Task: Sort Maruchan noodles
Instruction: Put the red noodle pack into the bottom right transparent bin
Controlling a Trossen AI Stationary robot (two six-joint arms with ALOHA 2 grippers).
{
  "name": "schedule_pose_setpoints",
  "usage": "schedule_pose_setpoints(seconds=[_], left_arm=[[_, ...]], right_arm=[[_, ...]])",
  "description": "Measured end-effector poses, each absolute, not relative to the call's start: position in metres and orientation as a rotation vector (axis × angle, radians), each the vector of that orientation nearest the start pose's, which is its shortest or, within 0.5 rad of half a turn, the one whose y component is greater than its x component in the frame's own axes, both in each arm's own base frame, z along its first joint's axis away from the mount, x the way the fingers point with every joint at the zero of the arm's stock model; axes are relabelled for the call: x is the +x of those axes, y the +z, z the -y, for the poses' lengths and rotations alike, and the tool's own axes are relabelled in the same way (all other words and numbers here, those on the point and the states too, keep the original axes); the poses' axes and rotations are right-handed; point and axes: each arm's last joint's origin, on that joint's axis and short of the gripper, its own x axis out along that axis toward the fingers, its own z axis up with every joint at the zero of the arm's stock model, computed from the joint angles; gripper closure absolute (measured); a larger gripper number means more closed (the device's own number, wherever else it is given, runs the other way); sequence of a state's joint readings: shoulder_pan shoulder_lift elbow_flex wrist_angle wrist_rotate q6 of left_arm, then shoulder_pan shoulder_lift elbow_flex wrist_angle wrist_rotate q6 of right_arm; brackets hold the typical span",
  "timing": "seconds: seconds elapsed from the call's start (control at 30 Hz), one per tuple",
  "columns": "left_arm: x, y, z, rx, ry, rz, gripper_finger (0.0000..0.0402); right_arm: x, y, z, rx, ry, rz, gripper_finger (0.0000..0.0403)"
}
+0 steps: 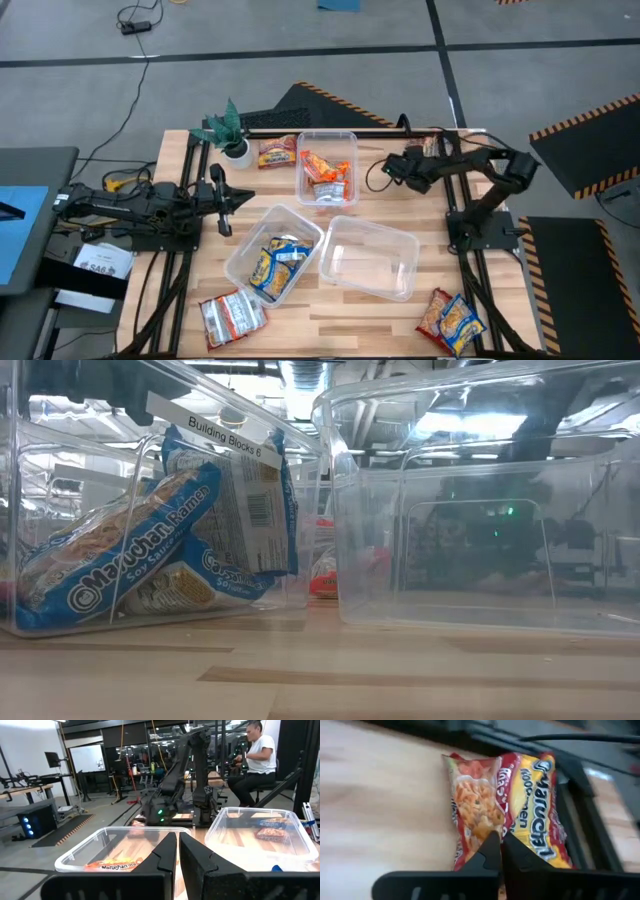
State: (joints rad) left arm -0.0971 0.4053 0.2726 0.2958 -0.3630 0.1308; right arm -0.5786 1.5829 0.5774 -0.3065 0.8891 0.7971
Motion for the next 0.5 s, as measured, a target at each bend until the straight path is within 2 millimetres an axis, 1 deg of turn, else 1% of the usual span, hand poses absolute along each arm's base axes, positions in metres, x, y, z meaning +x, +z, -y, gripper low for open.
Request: schedule_pose_setpoints(seconds=[0.1, 0.2, 0.33, 0.43, 0.5], left_arm=[[0.122, 0.25, 0.002, 0.096, 0.275, 0.141, 0.0391], [0.122, 0.25, 0.002, 0.096, 0.275, 0.141, 0.0391], [0.122, 0.25, 0.002, 0.096, 0.276, 0.142, 0.0391], [0.122, 0.25, 0.002, 0.096, 0.276, 0.142, 0.0391], [0.122, 0.25, 0.002, 0.096, 0.276, 0.142, 0.0391]], right_arm=[[0.183, 0.137, 0.132, 0.319, -1.638, -0.693, 0.0396], [0.183, 0.167, 0.119, 0.275, -1.595, -0.556, 0.0396], [0.181, 0.208, 0.095, 0.224, -1.504, -0.353, 0.0396], [0.179, 0.237, 0.073, 0.204, -1.354, -0.229, 0.0396], [0.18, 0.254, 0.057, 0.181, -1.182, -0.184, 0.0396]])
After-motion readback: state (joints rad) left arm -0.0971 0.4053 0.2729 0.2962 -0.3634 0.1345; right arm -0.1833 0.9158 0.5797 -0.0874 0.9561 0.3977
